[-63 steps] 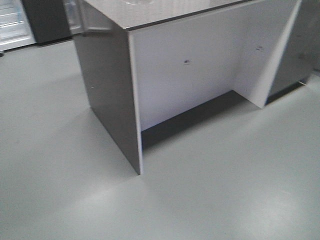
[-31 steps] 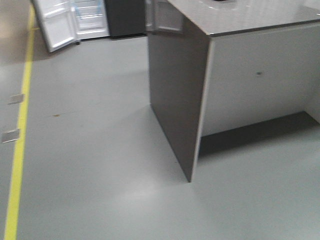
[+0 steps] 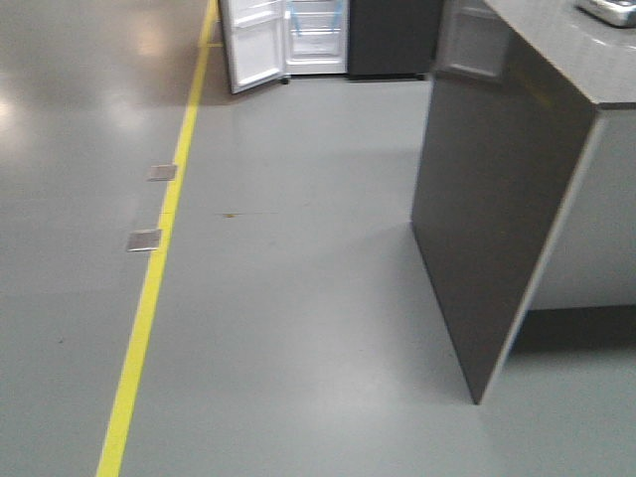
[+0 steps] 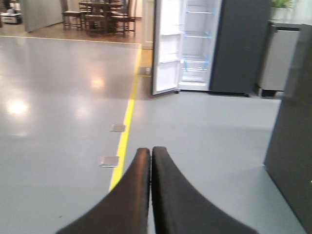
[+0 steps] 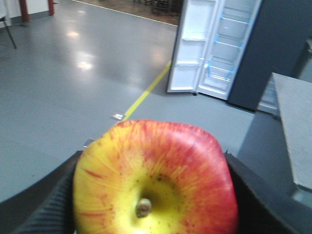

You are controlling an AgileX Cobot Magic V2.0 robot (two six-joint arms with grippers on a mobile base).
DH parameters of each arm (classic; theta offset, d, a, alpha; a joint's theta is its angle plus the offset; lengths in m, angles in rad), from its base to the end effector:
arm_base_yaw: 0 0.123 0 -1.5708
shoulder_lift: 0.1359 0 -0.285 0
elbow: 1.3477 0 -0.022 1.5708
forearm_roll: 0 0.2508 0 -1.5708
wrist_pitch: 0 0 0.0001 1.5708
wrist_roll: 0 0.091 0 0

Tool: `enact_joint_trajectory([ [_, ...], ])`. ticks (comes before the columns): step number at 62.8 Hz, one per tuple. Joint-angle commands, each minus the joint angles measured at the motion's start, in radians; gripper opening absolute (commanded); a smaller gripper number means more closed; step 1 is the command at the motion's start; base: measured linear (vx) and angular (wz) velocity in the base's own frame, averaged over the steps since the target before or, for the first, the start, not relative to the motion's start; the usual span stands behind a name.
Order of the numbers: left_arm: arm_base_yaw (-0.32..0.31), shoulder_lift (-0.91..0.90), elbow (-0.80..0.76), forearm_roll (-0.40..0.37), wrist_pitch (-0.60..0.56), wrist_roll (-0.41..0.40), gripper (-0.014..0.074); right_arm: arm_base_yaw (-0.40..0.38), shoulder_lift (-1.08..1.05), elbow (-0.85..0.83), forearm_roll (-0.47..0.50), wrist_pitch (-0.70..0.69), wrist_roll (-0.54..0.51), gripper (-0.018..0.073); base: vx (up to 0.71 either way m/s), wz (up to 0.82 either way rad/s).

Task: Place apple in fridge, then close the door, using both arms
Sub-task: 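Drive the base away from the counter toward the open fridge, holding apple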

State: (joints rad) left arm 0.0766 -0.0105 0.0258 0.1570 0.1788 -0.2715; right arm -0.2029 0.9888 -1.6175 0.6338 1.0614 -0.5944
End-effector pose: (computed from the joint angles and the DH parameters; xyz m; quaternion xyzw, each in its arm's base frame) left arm 0.0559 0.0068 0.1890 -0.0811 0.7387 -0.0032 0.6691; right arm 0.1342 0.0205 0.5420 -0.1827 0.7563 0.0736 0.6239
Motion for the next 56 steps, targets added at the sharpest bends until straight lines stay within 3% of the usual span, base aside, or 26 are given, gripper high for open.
enact_joint_trajectory([
  [1, -0.007, -0.014, 0.028, -0.002, -0.079, -0.007, -0.0006, -0.004, -0.004, -0.025, 0.035, -0.075, -0.009, 0.0024, 0.12, 0.46],
  [27, -0.008, -0.014, 0.028, -0.002, -0.079, -0.007, -0.0006, -0.004, -0.004, -0.025, 0.035, -0.073, -0.009, 0.0024, 0.13, 0.33],
  [56, -0.008, -0.014, 0.028, -0.002, -0.079, -0.007, -0.0006, -0.004, -0.004, -0.025, 0.035, -0.073, -0.009, 0.0024, 0.18, 0.09],
])
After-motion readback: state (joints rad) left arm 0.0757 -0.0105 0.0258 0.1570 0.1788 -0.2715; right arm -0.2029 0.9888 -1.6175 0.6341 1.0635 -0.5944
